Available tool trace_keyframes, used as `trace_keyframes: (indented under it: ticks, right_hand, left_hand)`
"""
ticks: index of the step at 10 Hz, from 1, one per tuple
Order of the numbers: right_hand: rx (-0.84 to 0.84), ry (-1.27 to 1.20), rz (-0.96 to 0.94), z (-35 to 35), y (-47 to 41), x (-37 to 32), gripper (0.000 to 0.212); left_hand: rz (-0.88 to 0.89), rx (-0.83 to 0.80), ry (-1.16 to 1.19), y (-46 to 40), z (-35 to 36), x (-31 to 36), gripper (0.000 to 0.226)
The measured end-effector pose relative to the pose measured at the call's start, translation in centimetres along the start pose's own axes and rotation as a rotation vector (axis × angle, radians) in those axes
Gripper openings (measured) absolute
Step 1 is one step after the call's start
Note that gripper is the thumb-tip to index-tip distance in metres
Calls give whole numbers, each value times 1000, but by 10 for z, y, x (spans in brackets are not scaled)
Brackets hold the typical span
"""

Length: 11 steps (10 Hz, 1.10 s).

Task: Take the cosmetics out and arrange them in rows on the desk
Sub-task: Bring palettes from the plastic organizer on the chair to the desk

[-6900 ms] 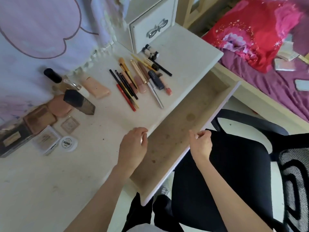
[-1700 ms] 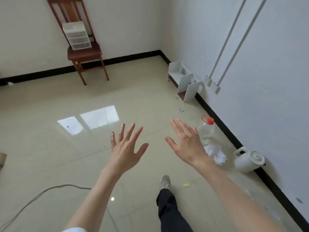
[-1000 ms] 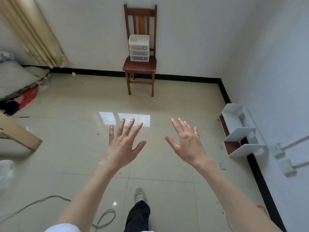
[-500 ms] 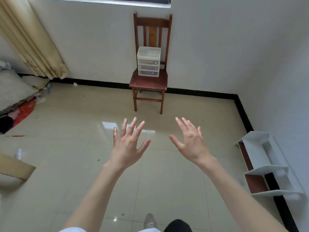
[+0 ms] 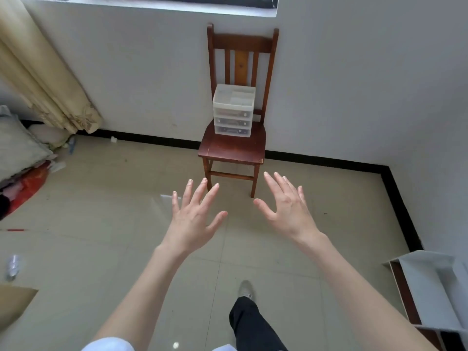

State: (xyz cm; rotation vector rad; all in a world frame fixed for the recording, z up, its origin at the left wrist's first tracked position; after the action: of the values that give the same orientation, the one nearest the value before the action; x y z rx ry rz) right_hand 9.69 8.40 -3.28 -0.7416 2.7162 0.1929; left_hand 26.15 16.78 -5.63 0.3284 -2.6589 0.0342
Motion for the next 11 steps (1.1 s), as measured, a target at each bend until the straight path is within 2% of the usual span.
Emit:
trace_keyframes:
  ticks: [1, 2, 4, 7, 10, 11]
  right_hand:
    - [0, 3, -16, -17, -66, 16, 66]
    - [4, 12, -22, -32, -124, 32, 66]
    - [-31, 30, -32, -39, -224, 50, 65]
    - [-83, 59, -29, -15, -402, 60, 65]
    - [-196, 97, 28, 32, -586, 63, 63]
    - [-251, 118, 28, 52, -625, 77, 62]
  left_hand:
    - [7, 9, -2, -71, -9, 11, 73]
    - [7, -2, 0, -130, -13, 19, 64]
    - [-12, -5, 20, -227, -10, 9, 65]
    - [-38, -58, 63, -394, 8, -51, 65]
    - [-57, -198, 86, -567, 18, -110, 64]
    - [-131, -284, 158, -601, 39, -129, 64]
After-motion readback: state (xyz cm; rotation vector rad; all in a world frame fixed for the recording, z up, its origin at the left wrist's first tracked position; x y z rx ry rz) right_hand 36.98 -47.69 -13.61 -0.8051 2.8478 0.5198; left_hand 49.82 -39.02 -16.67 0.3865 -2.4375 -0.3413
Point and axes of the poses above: each hand's wrist, its own y-axis away from the middle knuckle, its own z-axis out of the palm, x = y × z, the point moved 9 cm from there along -y, towards the middle knuckle, and after that the axes turned 9 degrees about y, right-handed, at the moved point
